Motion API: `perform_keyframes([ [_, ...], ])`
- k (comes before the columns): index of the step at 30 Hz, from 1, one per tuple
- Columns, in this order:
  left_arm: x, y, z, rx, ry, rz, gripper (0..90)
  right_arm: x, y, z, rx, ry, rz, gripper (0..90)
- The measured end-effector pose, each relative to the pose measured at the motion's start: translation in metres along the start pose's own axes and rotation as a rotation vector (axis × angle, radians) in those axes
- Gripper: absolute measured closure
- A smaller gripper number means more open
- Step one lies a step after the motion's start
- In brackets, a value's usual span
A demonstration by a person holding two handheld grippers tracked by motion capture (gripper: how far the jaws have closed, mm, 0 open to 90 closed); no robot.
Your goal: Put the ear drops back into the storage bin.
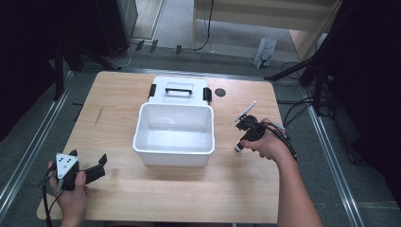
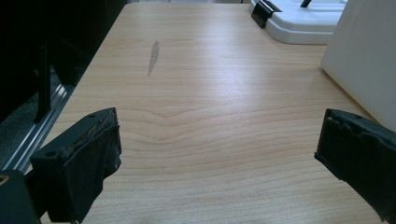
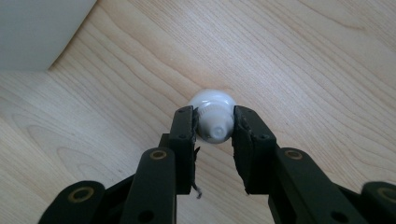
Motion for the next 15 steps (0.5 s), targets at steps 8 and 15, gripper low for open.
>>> perform_keyframes([
  [8, -0.0001, 0.0002, 0.0001, 0.002, 0.001, 0.000, 0.5, -0.0057, -0.0016, -0.0006, -0.002, 0.013, 0.023, 68.5],
  [15, -0.0001, 0.0004, 0.0000, 0.003, 0.000, -0.002, 0.5, -0.0071, -0.0013, -0.0018, 0.003, 0.012, 0.012, 71.8],
])
Point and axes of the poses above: each handheld gripper's, and its own axes: y roughly forward along the jaws, x roughly out of its underside, z roughly to its right, the point moved 6 cm from there along y, roughly forward along the jaws, and after that the axes turned 11 degrees about -z, right-handed, at the moved point
